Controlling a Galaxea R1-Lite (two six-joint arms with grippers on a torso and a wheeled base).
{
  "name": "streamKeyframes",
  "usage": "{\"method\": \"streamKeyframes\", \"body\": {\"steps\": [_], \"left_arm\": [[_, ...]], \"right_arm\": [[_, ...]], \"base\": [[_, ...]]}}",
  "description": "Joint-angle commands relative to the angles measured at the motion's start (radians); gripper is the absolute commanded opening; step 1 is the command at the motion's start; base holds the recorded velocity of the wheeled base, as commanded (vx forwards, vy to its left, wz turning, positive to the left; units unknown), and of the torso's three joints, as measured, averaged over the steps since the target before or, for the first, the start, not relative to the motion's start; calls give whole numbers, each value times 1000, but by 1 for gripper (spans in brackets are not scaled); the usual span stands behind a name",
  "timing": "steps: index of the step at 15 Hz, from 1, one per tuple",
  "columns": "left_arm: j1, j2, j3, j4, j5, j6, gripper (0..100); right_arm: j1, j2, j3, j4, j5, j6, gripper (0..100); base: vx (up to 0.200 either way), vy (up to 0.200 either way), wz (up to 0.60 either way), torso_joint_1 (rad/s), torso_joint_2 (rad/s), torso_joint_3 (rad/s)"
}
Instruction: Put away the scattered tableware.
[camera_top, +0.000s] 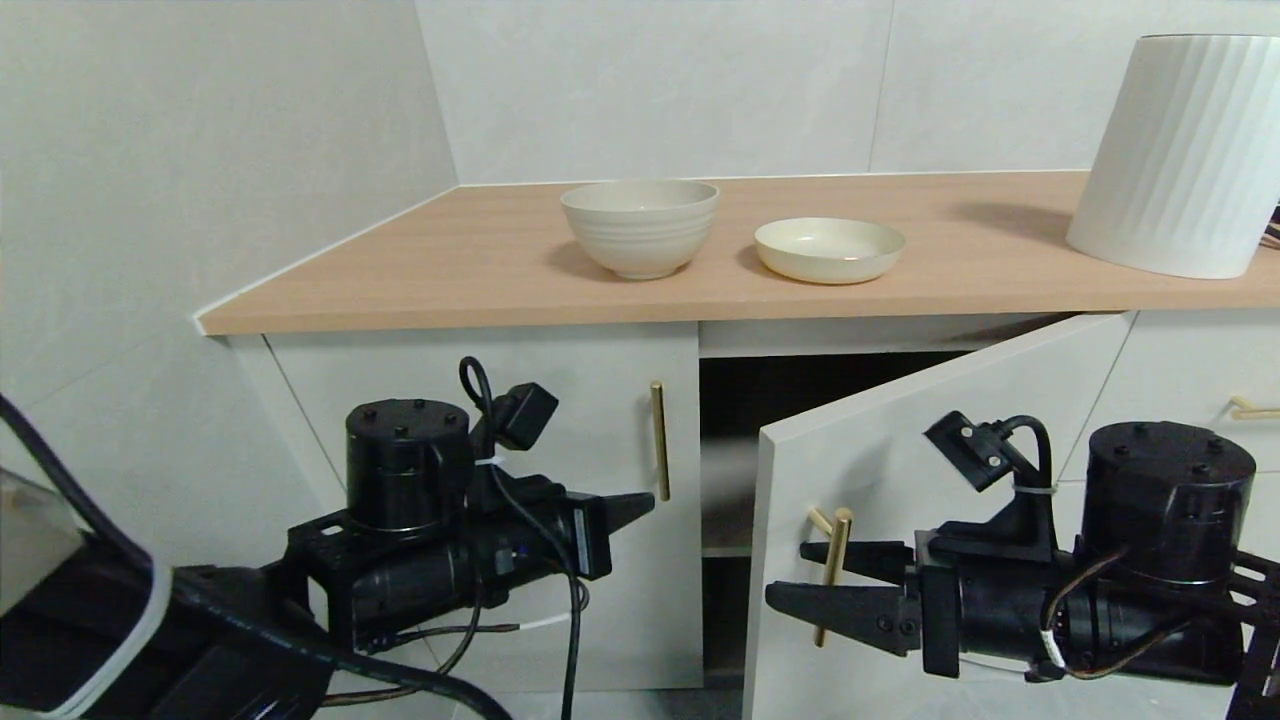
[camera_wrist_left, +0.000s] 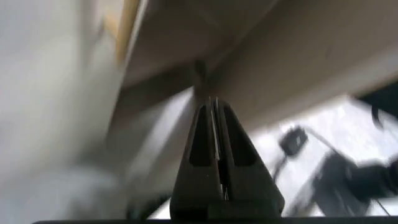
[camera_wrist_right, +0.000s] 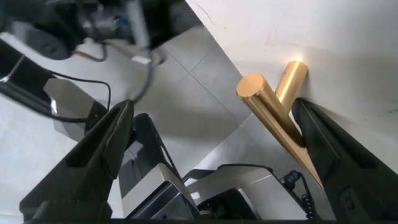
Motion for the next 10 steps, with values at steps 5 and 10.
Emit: {"method": "streamKeyframes", "body": {"steps": [5,10], "left_arm": [[-92,201,-97,-161,0,4,0],[-210,338,-93,-394,14,40,0]], "right_arm": [[0,9,7,2,-3,-4,100],[0,6,36,-1,-9,-52,100]], "base": [[0,0,0,0,0,0],[0,0,0,0,0,0]]}}
